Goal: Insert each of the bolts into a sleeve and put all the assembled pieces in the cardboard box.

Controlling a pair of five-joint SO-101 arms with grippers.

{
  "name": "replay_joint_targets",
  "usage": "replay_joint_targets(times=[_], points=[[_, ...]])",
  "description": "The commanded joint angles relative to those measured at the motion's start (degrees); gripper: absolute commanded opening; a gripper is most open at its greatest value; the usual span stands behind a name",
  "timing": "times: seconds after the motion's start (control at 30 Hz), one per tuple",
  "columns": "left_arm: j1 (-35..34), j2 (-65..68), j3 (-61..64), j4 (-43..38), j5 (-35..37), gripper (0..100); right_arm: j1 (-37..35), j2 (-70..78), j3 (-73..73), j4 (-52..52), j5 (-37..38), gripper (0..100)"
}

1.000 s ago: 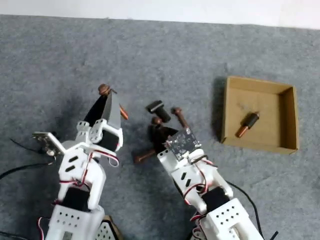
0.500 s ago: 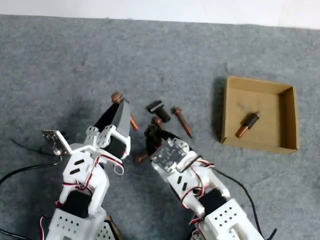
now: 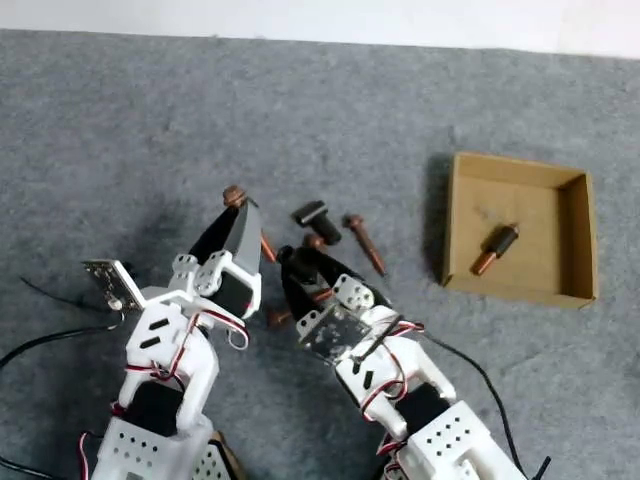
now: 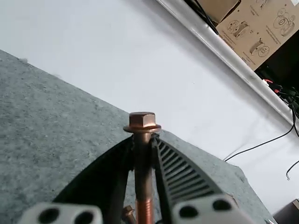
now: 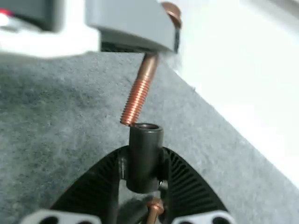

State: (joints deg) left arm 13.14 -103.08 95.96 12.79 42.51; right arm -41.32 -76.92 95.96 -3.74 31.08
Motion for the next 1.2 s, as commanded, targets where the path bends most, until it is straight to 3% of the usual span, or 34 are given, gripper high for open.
replay_joint_targets(times=[0.0, 0.9, 1.07, 1.17], points=[[0.92, -1.01, 1.19, -0.09, 0.44, 1, -2.07, -0.84, 4.09, -1.98, 3.25, 0.5], [-3.74, -1.01, 1.19, -3.60, 2.99, 1, -2.15, -0.66, 6.37, -1.45, 3.60, 0.5], [-4.70, -0.48, 1.19, -3.43, -4.57, 1, 1.54, -0.75, 6.11, -1.54, 3.25, 0.5], [-4.70, -0.48, 0.13, 0.00, -5.45, 1, 2.15, -0.75, 6.02, -1.54, 3.25, 0.5]])
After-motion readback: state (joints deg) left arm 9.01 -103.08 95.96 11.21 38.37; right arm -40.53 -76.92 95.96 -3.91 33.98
